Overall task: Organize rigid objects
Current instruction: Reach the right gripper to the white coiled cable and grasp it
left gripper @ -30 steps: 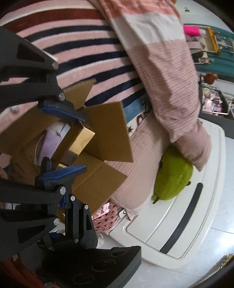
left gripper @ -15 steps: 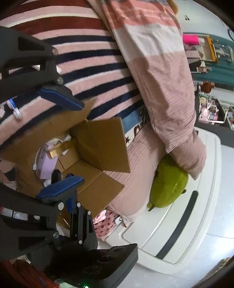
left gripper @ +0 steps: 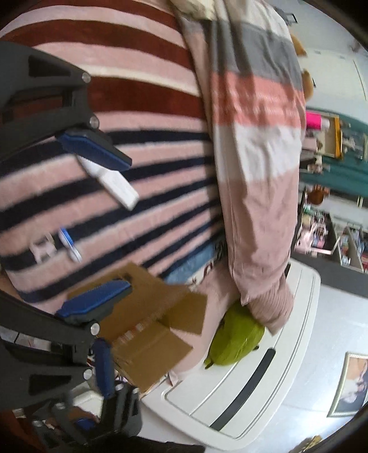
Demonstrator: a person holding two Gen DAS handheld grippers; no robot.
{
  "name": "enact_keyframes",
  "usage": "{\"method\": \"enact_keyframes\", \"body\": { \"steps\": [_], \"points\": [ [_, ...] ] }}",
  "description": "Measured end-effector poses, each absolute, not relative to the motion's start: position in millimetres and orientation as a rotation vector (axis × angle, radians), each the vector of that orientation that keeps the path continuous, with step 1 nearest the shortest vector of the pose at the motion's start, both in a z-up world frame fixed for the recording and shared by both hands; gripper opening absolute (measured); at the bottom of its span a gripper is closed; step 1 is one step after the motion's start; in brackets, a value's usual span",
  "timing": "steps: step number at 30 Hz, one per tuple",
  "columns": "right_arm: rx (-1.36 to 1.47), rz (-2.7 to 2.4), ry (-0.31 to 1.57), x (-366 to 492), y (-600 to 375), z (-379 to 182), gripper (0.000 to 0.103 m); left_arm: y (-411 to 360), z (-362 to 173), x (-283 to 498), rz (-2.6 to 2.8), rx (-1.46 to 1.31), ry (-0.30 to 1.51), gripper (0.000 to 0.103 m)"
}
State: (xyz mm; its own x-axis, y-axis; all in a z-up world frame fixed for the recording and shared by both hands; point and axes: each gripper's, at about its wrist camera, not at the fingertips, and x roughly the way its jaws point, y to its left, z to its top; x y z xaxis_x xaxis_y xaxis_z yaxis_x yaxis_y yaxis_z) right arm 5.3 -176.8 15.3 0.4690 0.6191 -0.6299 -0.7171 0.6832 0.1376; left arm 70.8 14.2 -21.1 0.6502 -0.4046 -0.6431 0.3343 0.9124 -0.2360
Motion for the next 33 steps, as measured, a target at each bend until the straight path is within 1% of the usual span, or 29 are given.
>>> {"method": "enact_keyframes", "body": {
  "steps": [2, 4, 6, 11, 13, 15, 16, 23, 25, 26, 27, 28, 29, 33],
  "points": [
    [-0.167, 0.864, 0.742, -3, -154, 4, 0.030, 29, -30, 65, -0.398, -0.095, 0.757, 0.077],
    [-0.188, 0.888, 0.779, -9, -134, -11, 0.033, 45, -44, 59, -0.385, -0.099, 0.766, 0.078],
    [-0.218, 0.884, 0.819, -12, -118, -32, 0.040, 58, -60, 55, -0.383, -0.110, 0.783, 0.078],
    [-0.330, 0.789, 0.891, -15, -98, -88, 0.041, 78, -94, 50, -0.378, -0.115, 0.825, 0.078],
    [-0.373, 0.728, 0.914, -13, -98, -109, 0.042, 84, -105, 49, -0.385, -0.131, 0.842, 0.078],
    [-0.378, 0.683, 0.934, -9, -102, -122, 0.048, 89, -113, 47, -0.397, -0.155, 0.853, 0.078],
    [-0.381, 0.657, 0.941, -6, -104, -127, 0.049, 90, -116, 47, -0.399, -0.159, 0.856, 0.078],
    [-0.362, 0.591, 1.000, 12, -112, -150, 0.050, 95, -127, 49, -0.406, -0.175, 0.874, 0.078],
    [-0.360, 0.595, 0.998, 12, -112, -153, 0.046, 95, -127, 49, -0.405, -0.171, 0.876, 0.078],
    [-0.355, 0.598, 0.996, 13, -112, -152, 0.036, 95, -127, 49, -0.405, -0.171, 0.876, 0.078],
    [-0.351, 0.606, 0.993, 14, -113, -152, 0.035, 94, -126, 49, -0.406, -0.171, 0.876, 0.078],
    [-0.350, 0.607, 0.987, 14, -113, -151, 0.031, 94, -125, 49, -0.409, -0.171, 0.876, 0.078],
    [-0.352, 0.610, 0.983, 13, -112, -151, 0.022, 93, -124, 49, -0.413, -0.172, 0.876, 0.078],
    [-0.354, 0.634, 0.975, 10, -111, -147, 0.022, 84, -119, 47, -0.439, -0.163, 0.878, 0.078]
  ]
}}
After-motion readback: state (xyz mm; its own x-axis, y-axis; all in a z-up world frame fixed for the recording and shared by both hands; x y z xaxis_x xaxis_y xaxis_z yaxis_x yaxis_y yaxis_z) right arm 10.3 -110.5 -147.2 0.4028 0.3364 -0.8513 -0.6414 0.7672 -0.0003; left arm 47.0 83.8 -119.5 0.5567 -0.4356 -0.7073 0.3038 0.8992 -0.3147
